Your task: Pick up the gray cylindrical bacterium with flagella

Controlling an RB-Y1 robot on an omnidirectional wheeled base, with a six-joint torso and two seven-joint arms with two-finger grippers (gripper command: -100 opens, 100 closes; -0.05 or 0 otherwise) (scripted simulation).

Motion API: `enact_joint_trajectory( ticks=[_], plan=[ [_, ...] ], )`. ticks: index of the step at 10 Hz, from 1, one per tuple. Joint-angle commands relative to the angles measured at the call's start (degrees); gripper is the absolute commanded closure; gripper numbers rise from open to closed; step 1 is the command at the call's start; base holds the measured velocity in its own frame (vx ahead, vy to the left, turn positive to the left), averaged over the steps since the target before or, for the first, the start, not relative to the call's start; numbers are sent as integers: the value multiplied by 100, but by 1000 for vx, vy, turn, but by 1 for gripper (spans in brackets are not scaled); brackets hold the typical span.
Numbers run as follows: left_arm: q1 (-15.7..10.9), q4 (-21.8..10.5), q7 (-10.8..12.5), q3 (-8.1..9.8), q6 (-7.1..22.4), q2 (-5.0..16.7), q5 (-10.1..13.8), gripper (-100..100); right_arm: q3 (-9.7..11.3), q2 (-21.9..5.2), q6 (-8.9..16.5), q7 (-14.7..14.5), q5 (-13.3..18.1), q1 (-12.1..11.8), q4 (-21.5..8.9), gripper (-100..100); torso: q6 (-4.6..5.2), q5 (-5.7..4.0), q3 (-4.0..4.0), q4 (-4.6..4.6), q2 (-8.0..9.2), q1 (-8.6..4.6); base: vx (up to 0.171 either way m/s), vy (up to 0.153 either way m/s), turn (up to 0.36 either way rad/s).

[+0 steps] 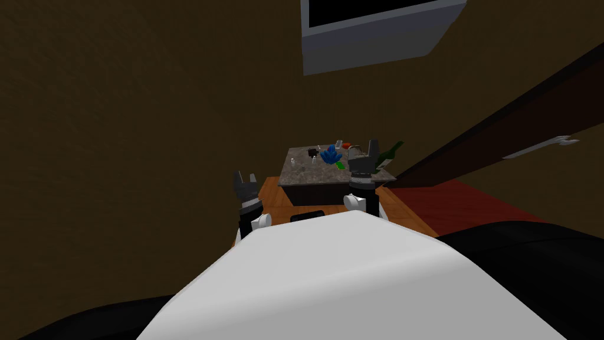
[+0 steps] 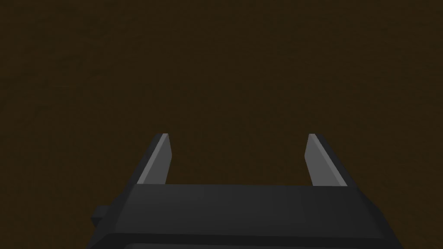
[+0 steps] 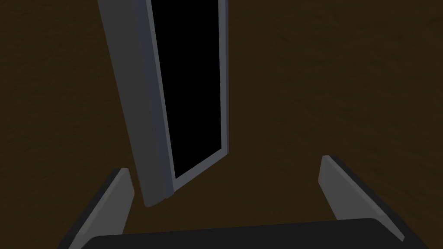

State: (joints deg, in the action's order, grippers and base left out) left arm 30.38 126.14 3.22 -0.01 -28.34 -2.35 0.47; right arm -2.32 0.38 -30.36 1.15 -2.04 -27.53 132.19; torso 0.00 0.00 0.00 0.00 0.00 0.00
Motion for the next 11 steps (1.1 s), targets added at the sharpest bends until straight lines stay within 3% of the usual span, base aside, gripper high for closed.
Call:
enact_joint_trajectory(
  ticks=[1, 4, 5, 7, 8, 10, 11],
  plan=[
    [-90, -91, 31, 18, 87, 201, 17, -100, 0, 0, 0, 0, 0, 0, 0, 0, 0, 0, 0, 0, 0, 0, -7, -4, 13],
    [-450, -443, 155, 94, 432, 623, 88, -100, 0, 0, 0, 0, 0, 0, 0, 0, 0, 0, 4, 2, 7, -2, -26, -12, 28],
    [-450, -443, 155, 94, 432, 623, 88, -100, 0, 0, 0, 0, 0, 0, 0, 0, 0, 0, 5, 2, 10, -3, -22, -16, 11],
    [-780, -766, 283, 172, 783, 834, 162, -100, 0, 0, 0, 0, 0, 0, 0, 0, 0, -1, 4, 2, 7, -5, -27, -18, 38],
    [-821, -799, 283, 172, 786, 834, 162, -100, 0, 0, 0, 0, 0, 0, 0, 0, 0, -1, 5, 2, 8, -6, -27, -17, 13],
    [-1239, -1232, 442, 267, 1138, 978, 254, -100, 0, 0, 0, 0, 0, 0, 0, 0, 0, -1, 4, 2, 8, -6, -34, -23, 45],
    [-1280, -1233, 442, 267, 1223, 978, 254, -100, 0, 0, 0, 0, 0, 0, 0, 0, 0, -2, 6, 2, 10, -8, -36, -21, 19]
  ],
)
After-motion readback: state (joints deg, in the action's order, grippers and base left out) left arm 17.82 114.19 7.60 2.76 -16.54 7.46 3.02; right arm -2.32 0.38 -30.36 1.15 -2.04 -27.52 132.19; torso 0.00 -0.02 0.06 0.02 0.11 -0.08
